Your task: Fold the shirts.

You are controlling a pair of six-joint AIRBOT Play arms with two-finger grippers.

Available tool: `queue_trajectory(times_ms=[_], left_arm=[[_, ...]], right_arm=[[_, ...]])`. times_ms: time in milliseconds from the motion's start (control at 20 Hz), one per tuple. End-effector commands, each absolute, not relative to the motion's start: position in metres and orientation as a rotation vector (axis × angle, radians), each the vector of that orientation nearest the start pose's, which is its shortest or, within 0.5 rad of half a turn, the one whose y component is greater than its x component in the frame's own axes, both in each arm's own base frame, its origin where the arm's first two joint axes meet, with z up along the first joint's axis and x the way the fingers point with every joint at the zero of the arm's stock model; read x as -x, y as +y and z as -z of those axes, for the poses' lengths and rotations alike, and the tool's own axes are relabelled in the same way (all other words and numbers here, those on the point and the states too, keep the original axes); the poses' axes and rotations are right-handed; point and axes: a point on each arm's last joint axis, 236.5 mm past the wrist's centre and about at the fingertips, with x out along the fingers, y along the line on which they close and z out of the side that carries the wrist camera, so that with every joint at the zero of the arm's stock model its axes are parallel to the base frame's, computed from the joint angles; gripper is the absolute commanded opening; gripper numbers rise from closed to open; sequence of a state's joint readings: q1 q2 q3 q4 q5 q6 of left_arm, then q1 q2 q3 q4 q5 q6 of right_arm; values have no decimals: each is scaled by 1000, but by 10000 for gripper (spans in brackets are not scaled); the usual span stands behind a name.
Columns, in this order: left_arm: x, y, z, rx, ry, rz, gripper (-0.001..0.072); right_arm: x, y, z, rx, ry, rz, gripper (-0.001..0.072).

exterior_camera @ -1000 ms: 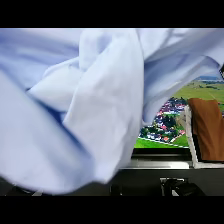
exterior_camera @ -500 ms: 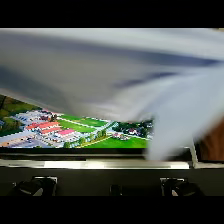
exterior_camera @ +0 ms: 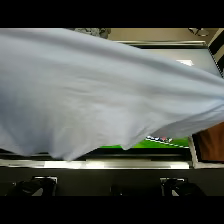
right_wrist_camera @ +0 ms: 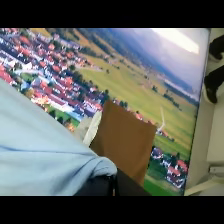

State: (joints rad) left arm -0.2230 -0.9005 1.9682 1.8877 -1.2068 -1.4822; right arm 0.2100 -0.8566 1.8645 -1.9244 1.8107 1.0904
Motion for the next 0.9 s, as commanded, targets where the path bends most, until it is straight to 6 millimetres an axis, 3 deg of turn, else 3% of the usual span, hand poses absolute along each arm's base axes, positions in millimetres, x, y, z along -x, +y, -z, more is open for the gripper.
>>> queue_trajectory(times_ms=[0,100,250,350,450,600,700,750,800,850], left_arm=[[-383,4,-432,-328,280,-97,32],[-446,10,-368,-343,423,-109,31],[-533,11,-252,-281,616,-79,32],[-567,6,-165,-287,766,-51,33],[-579,-4,-91,-304,909,-25,33],[-571,-15,-29,-324,1066,0,34],[-561,-24,-12,-308,1134,15,36],[-557,-28,-10,-288,1147,30,83],[-554,-31,-11,-271,1156,38,267],[-551,-30,-17,-252,1161,39,497]], right_arm=[[-266,-9,-259,581,1084,-135,54],[-292,11,-188,590,1244,-233,54],[-363,37,-84,562,1272,-277,55],[-403,52,-30,505,1283,-270,54],[-438,71,16,431,1250,-276,55],[-469,93,48,273,1189,-250,55],[-487,100,45,211,1117,-226,56],[-493,101,40,205,1094,-223,78],[-496,101,33,209,1086,-222,232],[-499,98,21,229,1084,-226,479]])
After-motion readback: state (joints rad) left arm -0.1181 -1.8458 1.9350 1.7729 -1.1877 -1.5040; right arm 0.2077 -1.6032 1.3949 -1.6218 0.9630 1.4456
